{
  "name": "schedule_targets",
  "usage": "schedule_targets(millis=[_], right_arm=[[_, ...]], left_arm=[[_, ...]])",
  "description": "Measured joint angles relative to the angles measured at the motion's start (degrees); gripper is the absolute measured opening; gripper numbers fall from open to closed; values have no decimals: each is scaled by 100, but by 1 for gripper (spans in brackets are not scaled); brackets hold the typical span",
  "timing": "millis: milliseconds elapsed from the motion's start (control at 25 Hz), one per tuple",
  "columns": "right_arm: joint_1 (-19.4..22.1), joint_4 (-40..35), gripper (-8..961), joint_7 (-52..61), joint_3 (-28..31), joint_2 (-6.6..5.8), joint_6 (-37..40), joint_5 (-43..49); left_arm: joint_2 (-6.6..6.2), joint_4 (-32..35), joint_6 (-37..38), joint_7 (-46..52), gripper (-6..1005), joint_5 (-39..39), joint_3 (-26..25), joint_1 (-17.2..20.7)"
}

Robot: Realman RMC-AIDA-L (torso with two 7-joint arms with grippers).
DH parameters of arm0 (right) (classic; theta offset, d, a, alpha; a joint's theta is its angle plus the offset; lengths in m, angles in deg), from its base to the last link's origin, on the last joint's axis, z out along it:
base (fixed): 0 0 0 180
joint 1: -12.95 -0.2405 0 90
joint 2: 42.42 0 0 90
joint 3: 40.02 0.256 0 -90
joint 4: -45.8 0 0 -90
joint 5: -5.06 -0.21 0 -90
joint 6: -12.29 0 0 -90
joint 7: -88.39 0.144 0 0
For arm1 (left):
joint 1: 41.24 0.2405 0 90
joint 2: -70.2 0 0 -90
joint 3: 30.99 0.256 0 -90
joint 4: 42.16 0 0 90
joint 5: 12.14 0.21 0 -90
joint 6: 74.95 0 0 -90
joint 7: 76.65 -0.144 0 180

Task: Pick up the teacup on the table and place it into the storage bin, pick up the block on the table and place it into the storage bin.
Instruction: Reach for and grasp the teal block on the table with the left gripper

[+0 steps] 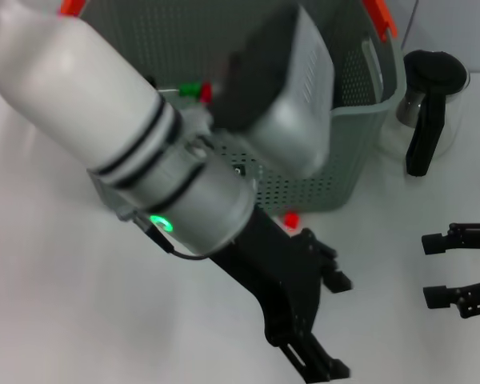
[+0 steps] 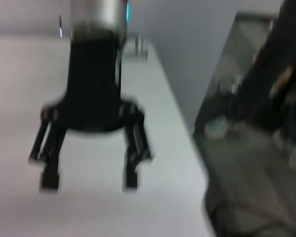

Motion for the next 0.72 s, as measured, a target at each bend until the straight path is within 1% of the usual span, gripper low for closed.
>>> schedule_targets(millis=[40, 80, 160, 360, 480, 720], right_arm=[[0, 7, 941, 1, 3, 2, -5, 10], [0, 15, 941, 2, 4, 4, -6, 16], [4, 23, 940, 4, 1, 7, -7, 17], [32, 35, 941, 10, -4, 7, -14, 19], [50, 37, 940, 12, -6, 5, -38, 21], [57, 38, 940, 31, 34, 5, -48, 154]], left_arm=[[0, -63, -119, -36, 950, 126, 102, 1], [-1, -182, -406, -78, 950, 403, 336, -8], [-2, -349, -877, -109, 950, 861, 649, -24], [14, -690, -1837, -75, 949, 1811, 1255, -38], [21, -921, -2184, -55, 948, 2071, 1429, -73], [15, -1598, -2693, 113, 947, 2172, 1428, -341]])
